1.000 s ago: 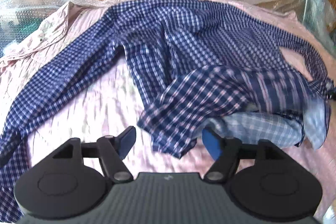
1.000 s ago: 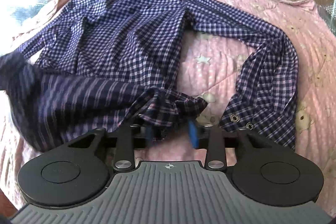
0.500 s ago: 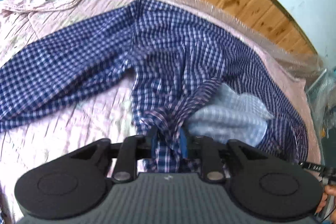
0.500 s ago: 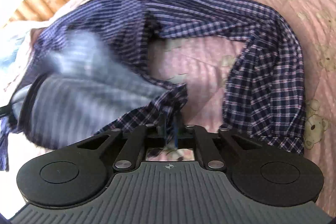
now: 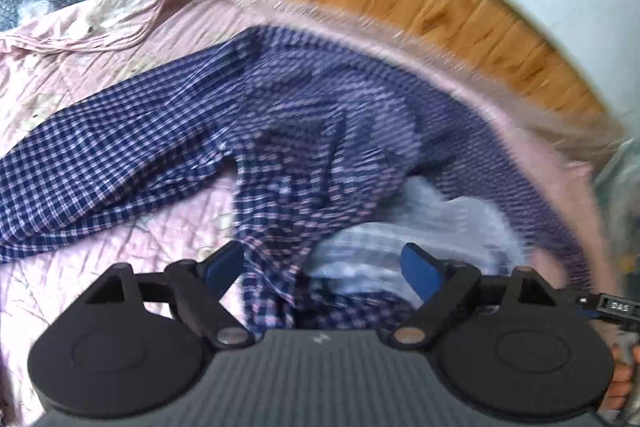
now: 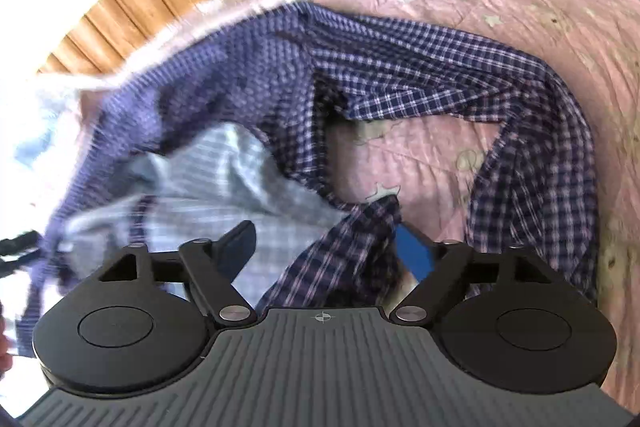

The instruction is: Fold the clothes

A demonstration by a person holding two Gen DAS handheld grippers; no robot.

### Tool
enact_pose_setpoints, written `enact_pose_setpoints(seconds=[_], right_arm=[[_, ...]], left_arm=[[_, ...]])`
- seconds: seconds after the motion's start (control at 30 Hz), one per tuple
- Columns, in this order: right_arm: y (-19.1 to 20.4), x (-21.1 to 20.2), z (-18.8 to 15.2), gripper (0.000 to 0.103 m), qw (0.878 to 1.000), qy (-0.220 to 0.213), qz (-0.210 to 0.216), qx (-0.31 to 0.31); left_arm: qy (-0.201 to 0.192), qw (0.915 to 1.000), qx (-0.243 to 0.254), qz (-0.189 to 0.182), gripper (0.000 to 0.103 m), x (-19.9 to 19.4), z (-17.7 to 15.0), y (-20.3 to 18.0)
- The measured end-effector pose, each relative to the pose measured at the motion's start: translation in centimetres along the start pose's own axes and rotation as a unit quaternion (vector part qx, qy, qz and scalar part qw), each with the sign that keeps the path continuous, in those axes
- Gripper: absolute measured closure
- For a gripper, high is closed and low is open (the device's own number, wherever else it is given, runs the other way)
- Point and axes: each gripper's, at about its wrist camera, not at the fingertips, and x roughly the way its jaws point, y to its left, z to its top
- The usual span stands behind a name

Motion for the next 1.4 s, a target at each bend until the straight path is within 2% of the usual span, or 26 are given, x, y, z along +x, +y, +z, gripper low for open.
enact_pose_setpoints(seconds=[0.03, 0.07, 0.1, 0.13, 0.17, 0.3, 0.43, 0.5, 0.57, 0.6, 0.67, 0.73, 0.77, 0.8, 0.83, 0.9, 0.93, 1.0, 1.07, 1.1, 1.13, 1.17, 1.23, 1.3, 1.4], right_arm=[[0.3, 1.3, 0.2, 0.036, 1.000, 0.012, -0.020, -0.004], [0.4, 2.3, 0.2, 0.068, 0.999, 0.023, -0.025, -0.001], [0.4, 2.2, 0.0, 0.087, 0.999, 0.024, -0.029, -0.001], [0.3, 1.9, -0.1, 0.102, 0.999, 0.024, -0.032, -0.002], [0.2, 1.7, -0.3, 0.103, 0.999, 0.025, -0.036, -0.003], [0.1, -5.2, -2.6, 0.103, 0.999, -0.019, -0.029, -0.016], [-0.2, -12.4, -7.5, 0.103, 0.999, -0.030, -0.032, -0.031], [-0.7, -14.4, -10.4, 0.103, 0.998, -0.018, -0.046, -0.033], [-1.5, -14.7, -12.9, 0.103, 0.999, -0.012, -0.049, -0.020], [-1.4, -14.3, -13.3, 0.095, 0.999, -0.015, -0.047, -0.007], [-0.7, -13.1, -13.6, 0.088, 0.999, -0.024, -0.042, -0.001], [1.7, -11.3, -12.9, 0.061, 0.997, -0.051, -0.048, -0.027], [2.9, -10.3, -12.3, 0.037, 0.996, -0.061, -0.051, -0.038], [4.0, -9.1, -11.7, 0.027, 0.995, -0.067, -0.057, -0.050], [4.9, -7.7, -11.2, 0.027, 0.994, -0.066, -0.069, -0.061], [6.0, -5.8, -10.7, 0.031, 0.994, -0.037, -0.081, -0.069], [6.3, -5.9, -10.7, 0.030, 0.995, -0.037, -0.070, -0.064], [7.2, -6.2, -11.5, 0.022, 0.993, -0.050, -0.071, -0.083], [7.0, -4.8, -11.9, 0.026, 0.989, -0.041, -0.101, -0.101], [6.6, -3.7, -12.0, 0.051, 0.988, -0.032, -0.110, -0.103], [5.6, -2.8, -11.6, 0.074, 0.991, -0.018, -0.103, -0.082], [4.6, -1.9, -11.1, 0.103, 0.994, -0.003, -0.095, -0.059], [3.0, -3.5, -9.7, 0.103, 0.998, -0.007, -0.060, -0.003], [2.0, -8.1, -8.3, 0.103, 0.999, -0.026, -0.012, 0.043], [0.4, -15.6, -7.6, 0.103, 0.989, -0.040, 0.067, 0.125]], left_arm=[[0.013, 0.9999, -0.008, 0.003, 0.058, 0.9, 0.2, 0.2], [0.027, 0.9994, -0.021, -0.001, 0.102, 1.3, 0.4, 0.7], [0.035, 0.9988, -0.034, -0.007, 0.100, 1.4, 0.5, 1.1], [0.028, 0.9985, -0.043, -0.018, 0.100, 0.5, 0.4, 1.6], [0.020, 0.9984, -0.044, -0.028, 0.100, -0.9, 0.3, 2.1], [0.012, 0.9969, -0.052, -0.057, 0.101, -8.2, -1.5, 4.6], [0.043, 0.9952, -0.066, -0.058, 0.101, -14.3, -6.1, 7.9], [0.062, 0.9935, -0.079, -0.054, 0.100, -15.1, -8.5, 9.9], [0.066, 0.9899, -0.104, -0.069, 0.100, -14.6, -10.2, 11.4], [0.063, 0.9881, -0.114, -0.082, 0.100, -14.0, -10.7, 11.8], [0.060, 0.9881, -0.108, -0.092, 0.100, -12.7, -11.3, 11.6], [0.059, 0.9905, -0.087, -0.089, 0.098, -11.4, -11.6, 10.8], [0.059, 0.9922, -0.074, -0.081, 0.098, -11.0, -11.6, 10.2], [0.058, 0.9936, -0.063, -0.073, 0.095, -10.6, -11.6, 9.7], [0.055, 0.9946, -0.055, -0.069, 0.094, -10.5, -11.6, 9.4], [0.043, 0.9964, -0.042, -0.059, 0.083, -10.5, -11.9, 9.0], [0.037, 0.9971, -0.040, -0.054, 0.080, -10.6, -12.2, 9.0], [0.026, 0.9976, -0.043, -0.047, 0.063, -10.4, -12.9, 9.1], [0.018, 0.9977, -0.048, -0.045, 0.056, -9.5, -13.3, 9.2], [0.017, 0.9974, -0.050, -0.049, 0.060, -9.2, -13.2, 9.1], [0.023, 0.9962, -0.054, -0.064, 0.069, -9.4, -12.8, 9.0], [0.029, 0.9948, -0.058, -0.079, 0.097, -9.6, -12.4, 8.8], [0.028, 0.9895, -0.084, -0.115, 0.099, -12.2, -10.8, 8.7], [0.020, 0.9806, -0.121, -0.153, 0.099, -16.1, -9.0, 9.0], [0.044, 0.9672, -0.170, -0.184, 0.099, -20.4, -7.0, 10.8]])
